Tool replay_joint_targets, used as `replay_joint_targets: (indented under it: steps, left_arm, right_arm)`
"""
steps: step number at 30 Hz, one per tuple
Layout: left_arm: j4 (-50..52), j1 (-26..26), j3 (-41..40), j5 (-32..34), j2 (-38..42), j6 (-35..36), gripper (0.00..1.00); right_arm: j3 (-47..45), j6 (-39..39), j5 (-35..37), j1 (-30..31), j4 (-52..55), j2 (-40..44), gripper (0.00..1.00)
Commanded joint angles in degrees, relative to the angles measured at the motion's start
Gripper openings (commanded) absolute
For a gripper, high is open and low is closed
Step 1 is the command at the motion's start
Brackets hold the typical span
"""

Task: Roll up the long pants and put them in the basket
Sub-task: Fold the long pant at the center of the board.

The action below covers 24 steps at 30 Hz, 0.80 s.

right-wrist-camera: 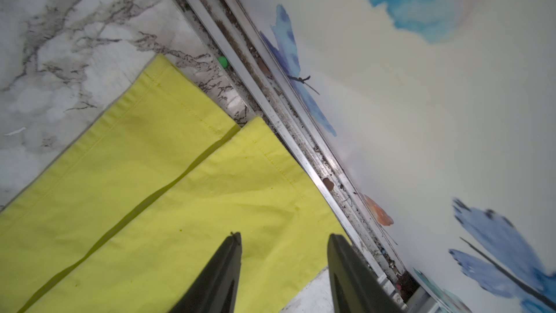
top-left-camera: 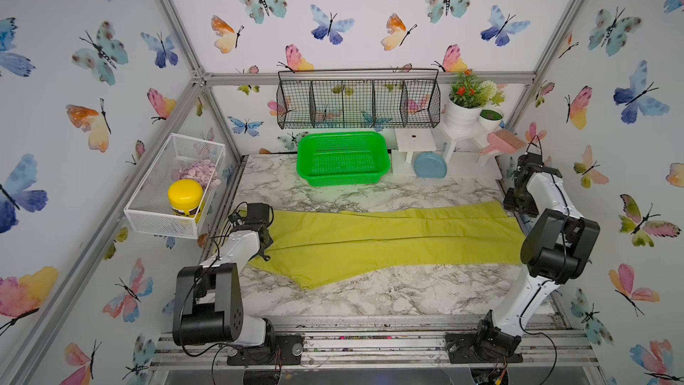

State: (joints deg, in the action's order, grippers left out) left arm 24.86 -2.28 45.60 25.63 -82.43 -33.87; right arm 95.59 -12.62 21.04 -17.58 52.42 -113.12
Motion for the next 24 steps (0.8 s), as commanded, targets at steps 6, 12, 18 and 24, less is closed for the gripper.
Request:
replay_joint_targets:
  steps: [6,12,18,24]
  left_arm:
    - [2.08,0.37,4.72,2.58,1.14,5.44,0.52]
    - [2.78,0.35,6.26,3.65,0.58,7.26,0.53]
    - [2.92,0.33,7.18,3.38,-0.37,7.59,0.53]
    - [2.65,0.31,7.11,3.28,-1.5,7.41,0.53]
  right_arm:
    - [2.67,-0.38,-2.66,-0.08,-2.23,-7.38,0.49]
    - [5.09,0.49,-1.06,-0.3,-3.28,-12.17,0.49]
    - [7.88,0.97,-0.72,-0.61,-3.17,-16.56,0.47]
    - [8.43,1.2,-2.48,-0.67,-3.04,-18.0,0.3]
